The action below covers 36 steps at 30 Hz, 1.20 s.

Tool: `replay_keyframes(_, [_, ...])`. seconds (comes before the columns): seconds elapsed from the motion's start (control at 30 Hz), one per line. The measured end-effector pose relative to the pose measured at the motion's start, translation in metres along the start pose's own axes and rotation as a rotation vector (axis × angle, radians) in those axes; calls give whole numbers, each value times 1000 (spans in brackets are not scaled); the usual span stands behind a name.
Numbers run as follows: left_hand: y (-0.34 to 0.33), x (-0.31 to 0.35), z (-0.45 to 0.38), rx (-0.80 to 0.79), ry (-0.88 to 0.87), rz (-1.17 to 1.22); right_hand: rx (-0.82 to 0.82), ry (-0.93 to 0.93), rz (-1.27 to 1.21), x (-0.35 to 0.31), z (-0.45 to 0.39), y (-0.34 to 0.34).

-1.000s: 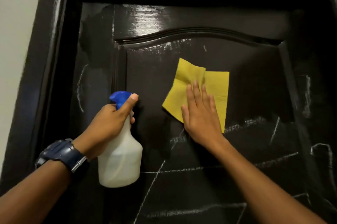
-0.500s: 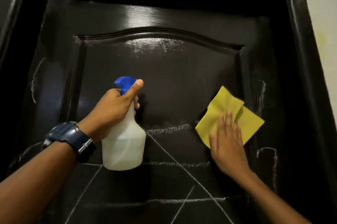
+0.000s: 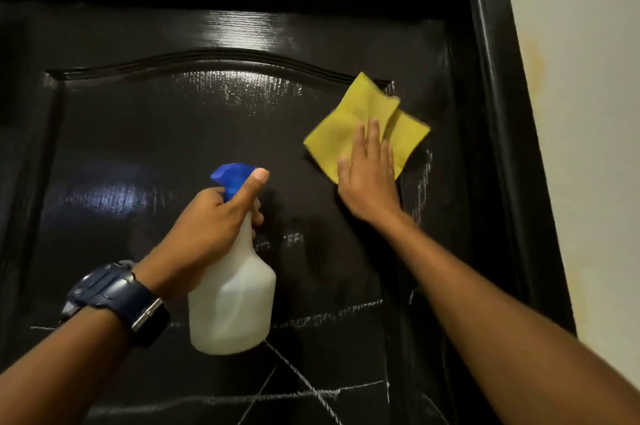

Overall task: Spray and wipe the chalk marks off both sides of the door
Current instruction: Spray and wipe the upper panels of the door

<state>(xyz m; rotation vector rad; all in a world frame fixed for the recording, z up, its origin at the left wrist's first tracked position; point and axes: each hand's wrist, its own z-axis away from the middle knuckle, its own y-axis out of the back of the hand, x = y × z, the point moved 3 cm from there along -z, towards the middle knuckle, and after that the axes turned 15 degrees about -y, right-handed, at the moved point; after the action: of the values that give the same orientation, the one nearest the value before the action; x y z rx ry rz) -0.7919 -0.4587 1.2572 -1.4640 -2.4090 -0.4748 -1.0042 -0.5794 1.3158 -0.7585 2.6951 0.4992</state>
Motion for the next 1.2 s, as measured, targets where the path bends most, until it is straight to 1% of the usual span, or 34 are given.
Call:
replay_keyframes(0.13, [-15,-3,0,-26,30,39,-59,23,62,51,125,-18])
replay_keyframes(0.2, [-20,1,-1,-42,30,42,-96,44,127,67,153,-23])
replay_keyframes(0.3, [-34,10,-6,-66,17,55,-76,24,220,68,131,-15])
replay_keyframes(0.43, [-38,15,-10,-91,-16,28,12,-78,307,65,54,16])
replay_keyframes(0.53, [-31,8,-15,-118,-27,68,34,-163,295,61,-13,48])
replay_keyframes(0.6, [-26,5,-18,-121,-21,103,17,-137,276,60,-34,58])
replay_keyframes(0.67, [-24,3,-19,-118,-20,145,-23,-92,254,73,-19,56])
replay_keyframes(0.77, [-19,0,-23,-117,-29,223,-111,-18,286,97,63,39])
replay_keyframes(0.83, [-15,1,-27,-121,-26,250,-198,-23,303,109,109,30])
replay_keyframes(0.87, [-14,3,-30,-121,-27,261,-202,-36,293,110,113,30])
replay_keyframes(0.93, [-17,9,-34,-124,-40,279,-119,-38,317,102,84,36])
replay_keyframes(1.03, [-31,14,-30,-167,-43,296,-27,-23,335,81,-4,53])
replay_keyframes(1.13, [-43,15,-28,-194,-56,298,11,-62,318,61,-81,71])
replay_keyframes(1.2, [-47,16,-28,-196,-55,334,27,-75,281,54,-97,74])
